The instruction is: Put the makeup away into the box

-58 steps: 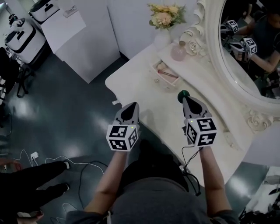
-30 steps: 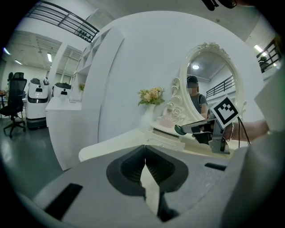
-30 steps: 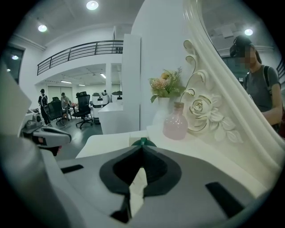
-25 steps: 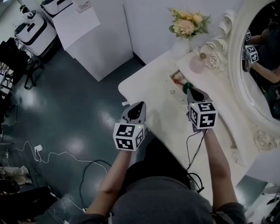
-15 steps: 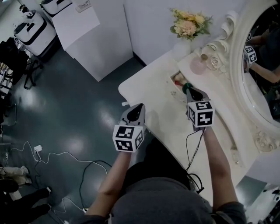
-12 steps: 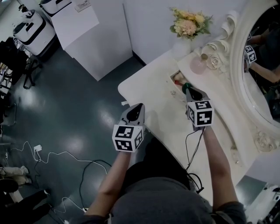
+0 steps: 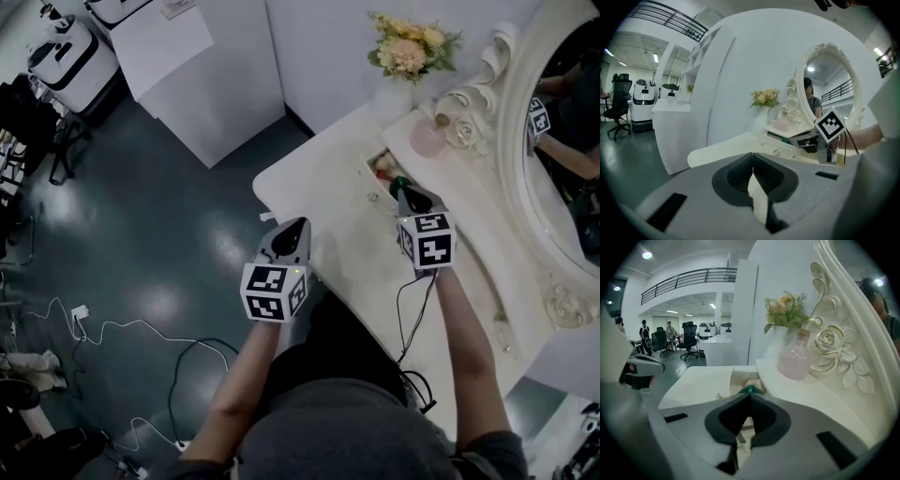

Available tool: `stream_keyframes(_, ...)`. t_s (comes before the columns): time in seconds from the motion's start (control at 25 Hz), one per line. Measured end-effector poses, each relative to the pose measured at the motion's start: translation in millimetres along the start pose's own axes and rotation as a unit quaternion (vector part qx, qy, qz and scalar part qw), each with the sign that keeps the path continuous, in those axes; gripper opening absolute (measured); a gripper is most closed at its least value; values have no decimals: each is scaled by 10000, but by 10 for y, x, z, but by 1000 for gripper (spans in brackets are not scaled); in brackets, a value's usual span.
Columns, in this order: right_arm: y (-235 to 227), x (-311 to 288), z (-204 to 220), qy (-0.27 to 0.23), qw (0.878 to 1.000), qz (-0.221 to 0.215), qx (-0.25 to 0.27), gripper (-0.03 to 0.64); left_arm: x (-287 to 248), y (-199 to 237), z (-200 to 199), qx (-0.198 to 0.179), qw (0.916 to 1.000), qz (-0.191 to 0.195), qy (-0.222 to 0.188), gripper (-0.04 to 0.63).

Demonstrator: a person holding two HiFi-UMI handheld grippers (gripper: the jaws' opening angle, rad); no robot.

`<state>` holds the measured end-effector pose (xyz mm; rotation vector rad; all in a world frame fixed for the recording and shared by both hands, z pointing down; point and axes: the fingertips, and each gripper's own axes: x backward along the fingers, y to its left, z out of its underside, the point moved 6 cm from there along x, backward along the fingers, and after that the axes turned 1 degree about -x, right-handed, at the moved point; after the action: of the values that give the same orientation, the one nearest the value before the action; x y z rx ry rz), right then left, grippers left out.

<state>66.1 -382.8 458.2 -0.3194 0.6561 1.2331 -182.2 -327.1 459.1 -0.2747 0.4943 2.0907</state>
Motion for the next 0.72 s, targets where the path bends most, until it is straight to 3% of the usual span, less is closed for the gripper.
stream_keyframes(0.72,-28,14,20,-26,9998,-101,-189,21,-29,-42,16,-26,10000,20,51,6)
